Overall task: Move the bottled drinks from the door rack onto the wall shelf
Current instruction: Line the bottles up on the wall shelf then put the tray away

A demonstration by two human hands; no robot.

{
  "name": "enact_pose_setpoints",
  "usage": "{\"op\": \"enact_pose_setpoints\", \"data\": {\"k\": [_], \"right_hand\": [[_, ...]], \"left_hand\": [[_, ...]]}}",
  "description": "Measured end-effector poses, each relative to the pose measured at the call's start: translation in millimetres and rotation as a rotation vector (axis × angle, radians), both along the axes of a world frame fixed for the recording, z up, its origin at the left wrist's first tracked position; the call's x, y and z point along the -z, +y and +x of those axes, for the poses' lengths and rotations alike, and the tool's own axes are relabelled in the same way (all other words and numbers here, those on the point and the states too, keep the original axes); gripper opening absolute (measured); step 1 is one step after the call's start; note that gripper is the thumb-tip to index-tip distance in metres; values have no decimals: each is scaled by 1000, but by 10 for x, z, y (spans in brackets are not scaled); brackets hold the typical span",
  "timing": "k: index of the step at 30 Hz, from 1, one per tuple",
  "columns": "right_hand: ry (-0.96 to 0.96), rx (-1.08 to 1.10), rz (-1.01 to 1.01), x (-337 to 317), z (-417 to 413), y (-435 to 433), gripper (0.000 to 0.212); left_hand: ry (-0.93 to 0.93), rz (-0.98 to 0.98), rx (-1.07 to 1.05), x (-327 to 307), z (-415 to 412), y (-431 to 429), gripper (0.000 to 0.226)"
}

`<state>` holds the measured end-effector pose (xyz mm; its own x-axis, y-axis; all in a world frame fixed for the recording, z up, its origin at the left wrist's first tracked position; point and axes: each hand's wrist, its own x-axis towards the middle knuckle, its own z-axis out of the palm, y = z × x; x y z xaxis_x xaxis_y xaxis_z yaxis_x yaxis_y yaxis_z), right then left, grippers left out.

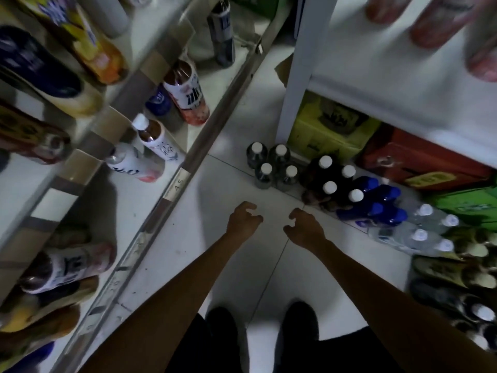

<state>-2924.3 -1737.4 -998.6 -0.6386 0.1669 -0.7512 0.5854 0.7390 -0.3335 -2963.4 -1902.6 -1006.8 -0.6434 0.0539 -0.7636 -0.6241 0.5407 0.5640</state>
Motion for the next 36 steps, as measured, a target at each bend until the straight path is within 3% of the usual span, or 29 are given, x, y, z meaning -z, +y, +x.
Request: {"op": "enact_pose_setpoints", "data": {"k": [6, 9, 12, 15, 19, 27, 31, 36], "right_hand": [[110, -22, 49, 557, -369, 149, 53], [236, 26, 63, 655, -573, 181, 66], [271, 152, 77, 686, -711, 223, 60], [281, 181, 47, 674, -778, 297, 57], [422, 164, -69, 630, -804, 371, 71], [414, 167, -126, 698, -945, 341, 72], [310, 146, -81, 771, -1077, 339, 77], [177, 133, -66, 806, -1250, 302, 86]], "left_hand": [[82, 57, -137, 600, -424, 99, 70], [172, 55, -110, 720, -719, 191, 74], [214, 54, -67, 881, -936, 326, 79], [242, -20, -12, 1033, -1024, 503, 89], [299, -163, 68, 1121, -1024, 628, 101], [434, -252, 130, 858, -943, 359, 70], [467, -112, 44, 555, -959, 164, 60], [537, 129, -137, 135, -965, -130, 67]]}}
